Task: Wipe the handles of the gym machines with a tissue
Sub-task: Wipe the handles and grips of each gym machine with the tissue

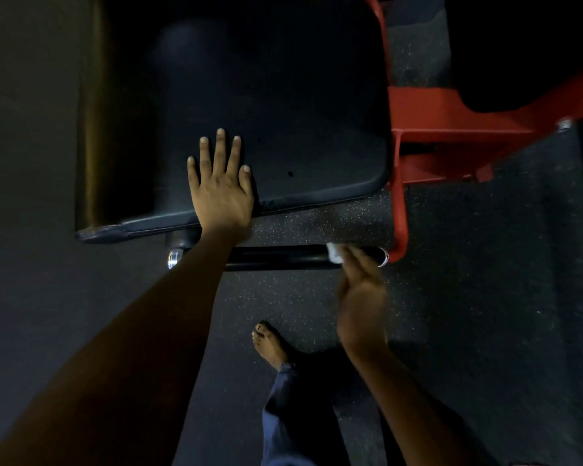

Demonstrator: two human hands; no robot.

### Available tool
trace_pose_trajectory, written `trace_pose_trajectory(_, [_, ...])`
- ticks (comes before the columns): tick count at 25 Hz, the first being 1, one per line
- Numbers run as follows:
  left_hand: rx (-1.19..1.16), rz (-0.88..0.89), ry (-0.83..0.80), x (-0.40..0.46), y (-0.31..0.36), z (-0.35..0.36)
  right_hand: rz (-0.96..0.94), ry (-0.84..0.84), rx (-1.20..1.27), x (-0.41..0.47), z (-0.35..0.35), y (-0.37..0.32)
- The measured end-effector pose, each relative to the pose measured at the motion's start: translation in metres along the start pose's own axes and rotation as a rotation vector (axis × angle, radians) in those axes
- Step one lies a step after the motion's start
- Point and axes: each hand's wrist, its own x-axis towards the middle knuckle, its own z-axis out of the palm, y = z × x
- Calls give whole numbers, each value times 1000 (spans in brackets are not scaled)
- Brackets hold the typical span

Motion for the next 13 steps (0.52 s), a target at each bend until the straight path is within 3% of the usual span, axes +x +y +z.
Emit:
trace_pose_trajectory(4, [1, 5, 11, 2, 0, -1, 629, 154, 47, 38, -7, 36])
trace_pose_trajectory(8, [3, 4, 20, 2, 1, 1, 619, 194, 385, 6, 3, -8])
trace_pose_trajectory(13, [4, 8, 3, 0, 1, 2, 990, 299, 389, 46, -1, 19])
